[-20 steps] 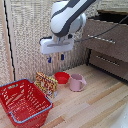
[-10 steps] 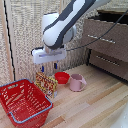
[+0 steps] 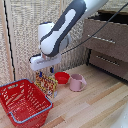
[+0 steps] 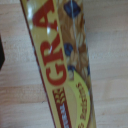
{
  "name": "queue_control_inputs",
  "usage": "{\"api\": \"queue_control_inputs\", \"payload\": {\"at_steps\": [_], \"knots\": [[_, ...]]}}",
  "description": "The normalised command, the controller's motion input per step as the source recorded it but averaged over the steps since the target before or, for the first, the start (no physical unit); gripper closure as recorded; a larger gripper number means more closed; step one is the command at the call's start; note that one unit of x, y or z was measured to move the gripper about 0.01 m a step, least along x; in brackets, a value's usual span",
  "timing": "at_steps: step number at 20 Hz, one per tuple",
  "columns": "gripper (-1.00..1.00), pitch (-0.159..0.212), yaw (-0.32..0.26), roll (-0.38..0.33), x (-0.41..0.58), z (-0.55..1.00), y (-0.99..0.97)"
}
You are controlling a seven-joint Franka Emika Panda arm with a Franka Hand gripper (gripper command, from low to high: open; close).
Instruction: Shift your gripper thoughtfully near the cereal snack bar. Tenderly grip the snack bar with your precision device. Carefully hover the precision device above the first drawer installation and invite the snack bar to descend into the first drawer installation.
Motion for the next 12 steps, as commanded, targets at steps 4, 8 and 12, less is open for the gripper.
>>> {"api": "queue_control_inputs", "payload": {"at_steps": [4,8,12], "knots": [[-1.00,0.000,0.161,-0.084,0.143,-0.28,0.03],[-1.00,0.001,0.111,-0.053,0.099,-0.24,0.00],[1.00,0.010,0.014,-0.017,0.017,-0.06,0.03]]}}
